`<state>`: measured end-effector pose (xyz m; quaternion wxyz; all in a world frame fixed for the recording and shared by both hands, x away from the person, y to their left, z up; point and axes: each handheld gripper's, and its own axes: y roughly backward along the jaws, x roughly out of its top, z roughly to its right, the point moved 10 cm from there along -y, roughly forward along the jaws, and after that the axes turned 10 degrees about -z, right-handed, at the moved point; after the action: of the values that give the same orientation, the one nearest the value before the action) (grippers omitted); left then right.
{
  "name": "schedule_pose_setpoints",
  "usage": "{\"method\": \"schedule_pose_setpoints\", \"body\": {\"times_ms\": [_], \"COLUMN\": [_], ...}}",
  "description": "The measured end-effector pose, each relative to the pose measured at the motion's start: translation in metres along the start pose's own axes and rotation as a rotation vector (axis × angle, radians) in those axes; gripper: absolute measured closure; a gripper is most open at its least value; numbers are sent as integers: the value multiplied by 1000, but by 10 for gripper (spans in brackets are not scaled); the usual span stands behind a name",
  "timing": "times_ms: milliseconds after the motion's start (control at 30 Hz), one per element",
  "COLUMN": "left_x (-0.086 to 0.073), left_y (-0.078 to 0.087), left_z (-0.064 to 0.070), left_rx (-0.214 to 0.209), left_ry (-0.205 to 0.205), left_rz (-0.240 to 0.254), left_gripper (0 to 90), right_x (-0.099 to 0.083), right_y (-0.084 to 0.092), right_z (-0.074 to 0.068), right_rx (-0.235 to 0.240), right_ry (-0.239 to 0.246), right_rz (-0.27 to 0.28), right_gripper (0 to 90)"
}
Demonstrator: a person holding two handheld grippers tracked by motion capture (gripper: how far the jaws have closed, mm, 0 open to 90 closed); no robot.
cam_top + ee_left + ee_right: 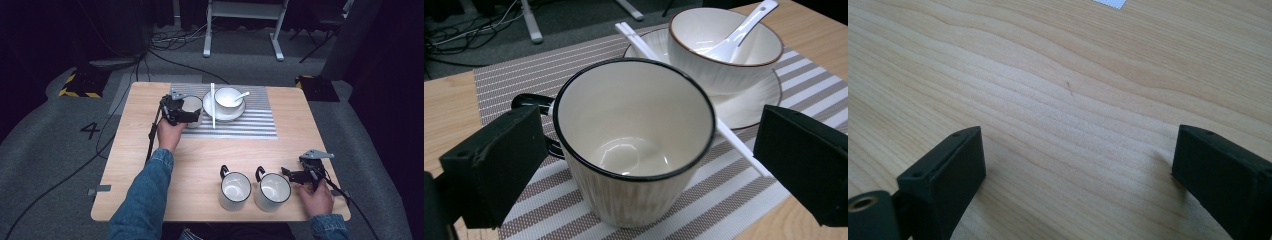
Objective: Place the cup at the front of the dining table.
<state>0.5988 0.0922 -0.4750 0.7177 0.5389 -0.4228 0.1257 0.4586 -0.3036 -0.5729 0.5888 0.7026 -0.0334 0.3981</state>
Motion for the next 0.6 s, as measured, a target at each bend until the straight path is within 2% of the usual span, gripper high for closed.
{"method": "schedule_pose_setpoints", "body": {"times_ms": [133, 267, 333, 367, 433, 533, 600], "left_x": [0, 1, -1, -2, -2, -2, -4], "left_y": [15, 28, 35, 39, 48, 63, 72], "left_z": [9, 12, 17, 20, 23, 32, 35], "left_rx": [-25, -10, -29, -43, -47, -98, -103], "left_ry": [-9, -53, -57, -44, -62, -61, -73], "left_rz": [26, 33, 26, 27, 44, 82, 85], "left_gripper": [19, 28, 28, 28, 28, 26, 25], "right_x": [0, 0, 0, 0, 0, 0, 0], "right_y": [0, 0, 0, 0, 0, 0, 0], "right_z": [0, 0, 0, 0, 0, 0, 0], "right_rx": [0, 2, 2, 0, 0, 0, 1], "right_ry": [0, 1, 1, 0, 0, 0, 0], "right_rz": [0, -2, -2, 0, -1, 0, -1], "right_gripper": [69, 69, 69, 69, 69, 69, 69]}}
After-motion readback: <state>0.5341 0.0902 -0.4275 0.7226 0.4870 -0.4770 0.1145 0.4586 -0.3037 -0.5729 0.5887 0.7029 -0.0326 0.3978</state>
